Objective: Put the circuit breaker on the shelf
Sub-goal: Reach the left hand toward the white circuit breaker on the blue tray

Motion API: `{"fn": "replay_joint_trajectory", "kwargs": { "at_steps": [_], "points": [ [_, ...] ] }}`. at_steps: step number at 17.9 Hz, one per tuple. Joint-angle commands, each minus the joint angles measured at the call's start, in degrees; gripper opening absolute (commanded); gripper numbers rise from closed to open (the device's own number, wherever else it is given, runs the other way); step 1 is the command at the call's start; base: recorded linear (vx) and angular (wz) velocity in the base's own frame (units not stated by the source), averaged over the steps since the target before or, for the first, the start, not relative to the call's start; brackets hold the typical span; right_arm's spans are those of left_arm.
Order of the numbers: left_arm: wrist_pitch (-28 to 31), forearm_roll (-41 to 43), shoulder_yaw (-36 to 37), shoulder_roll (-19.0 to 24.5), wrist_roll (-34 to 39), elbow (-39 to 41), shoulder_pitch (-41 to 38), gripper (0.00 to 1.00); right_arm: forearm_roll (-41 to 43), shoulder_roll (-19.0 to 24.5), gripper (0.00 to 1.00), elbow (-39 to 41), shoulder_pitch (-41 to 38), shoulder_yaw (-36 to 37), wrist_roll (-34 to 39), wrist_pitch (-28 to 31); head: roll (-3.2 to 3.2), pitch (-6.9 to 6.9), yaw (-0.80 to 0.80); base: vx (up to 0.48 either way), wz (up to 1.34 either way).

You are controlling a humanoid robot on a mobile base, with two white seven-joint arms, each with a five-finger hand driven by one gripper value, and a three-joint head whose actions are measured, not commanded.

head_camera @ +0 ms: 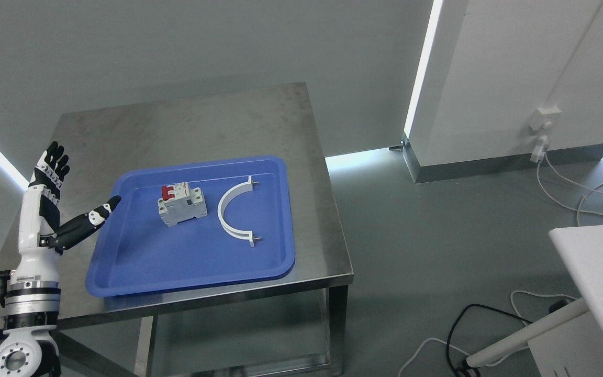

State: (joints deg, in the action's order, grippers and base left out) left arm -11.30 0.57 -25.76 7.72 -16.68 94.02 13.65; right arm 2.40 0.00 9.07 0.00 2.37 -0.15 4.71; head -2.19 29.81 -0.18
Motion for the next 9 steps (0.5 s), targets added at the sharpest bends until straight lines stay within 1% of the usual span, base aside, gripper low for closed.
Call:
{"fn": "replay_joint_trajectory", "kwargs": {
  "at_steps": [1,2,4,5,7,9],
  "points": [
    [0.6,-5.8,5.0,4.9,-3.4,1.0,-2.7,0.97,0.0,-1.0,1.0,0.0,-1.0,0.0,0.0,-2.0,0.0,0.0,0.0,0.014,-0.04],
    [0.6,-5.8,6.3,4.5,-3.4,1.0,-2.6,0.97,0.0,-1.0,1.0,0.1,-1.0,0.0,0.0,-2.0,0.0,0.0,0.0,0.014,-0.04],
    [0.6,-5.8,9.2,5.0,-3.5,1.0,-2.0,0.97,0.1,-1.0,1.0,0.0,-1.0,0.0,0.0,-2.0,0.0,0.0,0.0,-0.007,0.05],
    [0.6,-5.7,11.2,5.8,-3.6,1.0,-1.8,0.97,0.0,-1.0,1.0,0.0,-1.0,0.0,0.0,-2.0,0.0,0.0,0.0,-0.011,0.03],
    [0.7,-5.1,14.9,9.2,-4.6,1.0,-0.6,0.97,0.1,-1.0,1.0,0.0,-1.0,0.0,0.0,-2.0,0.0,0.0,0.0,-0.011,0.0],
    [2.5,-1.6,17.1,10.7,-5.2,0.7,2.6,0.98,0.0,-1.0,1.0,0.0,-1.0,0.0,0.0,-2.0,0.0,0.0,0.0,-0.007,-0.04]
  ]
}}
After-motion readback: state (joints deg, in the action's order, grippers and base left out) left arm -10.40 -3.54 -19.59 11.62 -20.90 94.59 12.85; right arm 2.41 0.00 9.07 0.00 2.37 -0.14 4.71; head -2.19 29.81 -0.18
